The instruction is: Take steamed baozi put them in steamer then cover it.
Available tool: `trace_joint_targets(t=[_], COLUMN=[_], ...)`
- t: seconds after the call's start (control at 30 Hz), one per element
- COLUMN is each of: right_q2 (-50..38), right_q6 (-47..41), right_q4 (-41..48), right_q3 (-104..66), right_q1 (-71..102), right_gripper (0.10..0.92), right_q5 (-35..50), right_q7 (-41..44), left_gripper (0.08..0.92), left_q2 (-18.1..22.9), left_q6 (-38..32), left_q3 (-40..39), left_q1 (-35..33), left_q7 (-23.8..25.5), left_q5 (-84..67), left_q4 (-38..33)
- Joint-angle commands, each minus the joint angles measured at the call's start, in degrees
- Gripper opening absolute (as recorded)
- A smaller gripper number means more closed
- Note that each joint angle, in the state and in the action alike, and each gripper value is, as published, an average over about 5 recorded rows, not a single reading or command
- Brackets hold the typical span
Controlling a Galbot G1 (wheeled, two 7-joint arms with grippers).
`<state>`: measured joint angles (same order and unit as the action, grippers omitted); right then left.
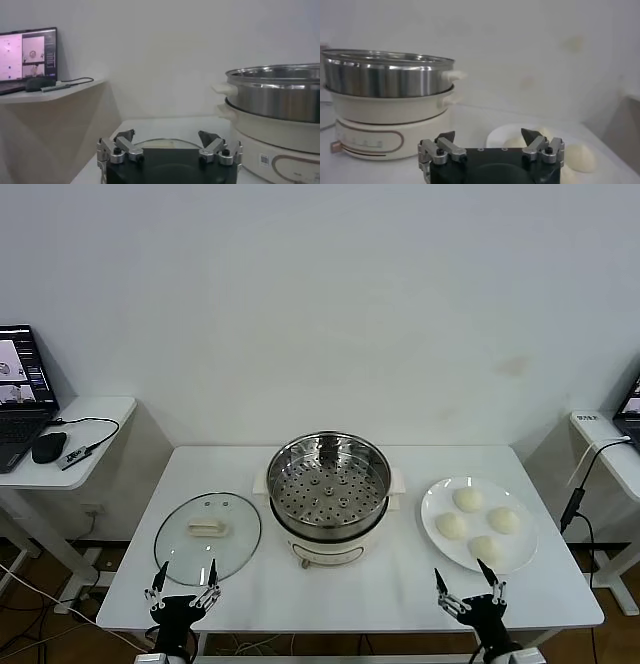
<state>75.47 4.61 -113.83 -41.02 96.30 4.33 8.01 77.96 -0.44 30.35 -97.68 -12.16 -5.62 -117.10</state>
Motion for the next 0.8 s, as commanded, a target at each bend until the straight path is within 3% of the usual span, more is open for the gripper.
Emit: trace_joint_targets(t=[0.03, 0.37, 0.8], right_q2=[-3.9, -19.0, -41.1], right_q6=[-0.7, -8.3, -13.3], right_q4=[0.3, 7.3, 21.1], right_q3=[-2.3, -2.7, 13.3], right_q1=[-4.0, -17.8, -40.4], right_gripper=[0.823, 0.823, 0.823], right_q5=[-8.1, -26.0, -28.9], right_q7=[-0.6, 6.3, 28.5], left_gripper=[0.823, 0.823, 0.823], left_q2=[-0.1, -1.1, -1.2], left_q6=[6.4, 6.3, 7.3], left_q3=[0.3, 0.7, 0.4], left_q1=[0.1, 1.1, 1.2], left_q7=[-0.3, 0.1, -0.2], left_q5=[-0.2, 2.1, 4.5], left_q4=[-1.1, -0.9, -1.4])
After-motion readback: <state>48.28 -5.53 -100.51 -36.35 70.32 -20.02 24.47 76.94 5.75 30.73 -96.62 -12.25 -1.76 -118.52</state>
